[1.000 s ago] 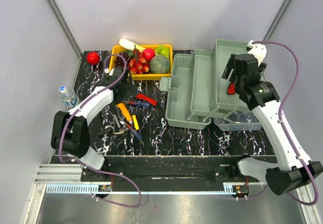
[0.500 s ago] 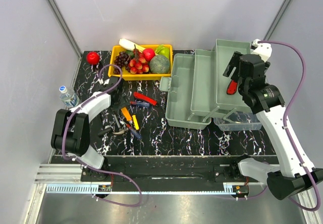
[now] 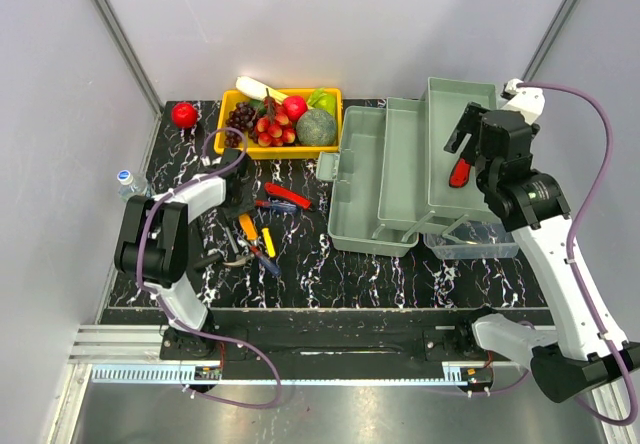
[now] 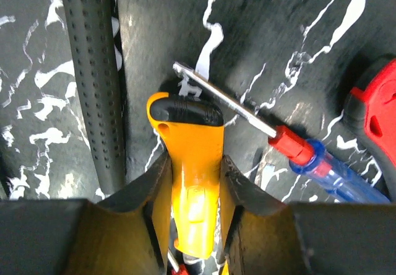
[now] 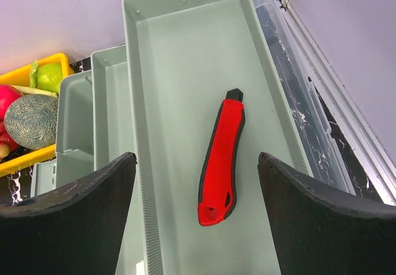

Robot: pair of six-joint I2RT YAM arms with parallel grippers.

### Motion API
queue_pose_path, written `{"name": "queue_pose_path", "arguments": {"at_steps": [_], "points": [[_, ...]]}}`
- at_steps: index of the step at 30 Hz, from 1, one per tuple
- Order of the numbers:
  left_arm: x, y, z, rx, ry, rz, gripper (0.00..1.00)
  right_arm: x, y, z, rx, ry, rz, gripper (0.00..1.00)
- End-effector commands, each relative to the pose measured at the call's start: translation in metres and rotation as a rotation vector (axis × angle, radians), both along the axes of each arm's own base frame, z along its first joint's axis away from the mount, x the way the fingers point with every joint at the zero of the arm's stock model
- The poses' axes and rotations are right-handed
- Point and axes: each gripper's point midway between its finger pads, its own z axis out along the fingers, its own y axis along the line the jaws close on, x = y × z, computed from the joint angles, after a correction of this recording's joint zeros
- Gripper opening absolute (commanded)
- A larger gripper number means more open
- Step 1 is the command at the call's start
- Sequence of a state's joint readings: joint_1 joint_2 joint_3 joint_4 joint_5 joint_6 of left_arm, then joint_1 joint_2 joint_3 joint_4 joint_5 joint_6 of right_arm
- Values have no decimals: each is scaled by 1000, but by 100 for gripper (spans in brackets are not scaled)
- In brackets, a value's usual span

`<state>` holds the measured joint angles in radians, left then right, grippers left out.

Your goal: Pack the tool kit

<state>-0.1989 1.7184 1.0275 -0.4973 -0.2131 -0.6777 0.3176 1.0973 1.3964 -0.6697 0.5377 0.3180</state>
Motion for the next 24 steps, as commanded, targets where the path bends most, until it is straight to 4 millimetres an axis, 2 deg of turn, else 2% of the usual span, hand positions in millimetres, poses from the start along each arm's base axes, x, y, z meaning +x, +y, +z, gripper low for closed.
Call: {"name": "queue_pose_path", "arguments": {"at_steps": [1, 2, 6, 9, 14, 16, 20, 24], "points": [[24, 0, 12, 3, -58, -12, 11, -1, 1, 26, 15, -74, 18, 84], [24, 1, 14, 6, -56, -10, 1, 0, 4, 32, 16, -85, 37, 84], [24, 2, 32, 12, -82, -19, 0, 6, 27, 49, 28, -110, 170, 85], [21, 2, 60, 3, -121, -35, 0, 7, 62, 54, 57, -117, 369, 85], [24, -21, 141, -124, -320, -131, 0, -6, 132, 54, 146, -103, 768, 87], [28, -36, 183, -202, -425, -185, 0, -13, 155, 54, 197, -99, 897, 87], [30, -70, 250, -376, -582, -298, 0, -32, 200, 59, 260, -109, 1100, 87], [20, -108, 316, -587, -736, -413, 0, -53, 255, 65, 283, -146, 1249, 88]]}}
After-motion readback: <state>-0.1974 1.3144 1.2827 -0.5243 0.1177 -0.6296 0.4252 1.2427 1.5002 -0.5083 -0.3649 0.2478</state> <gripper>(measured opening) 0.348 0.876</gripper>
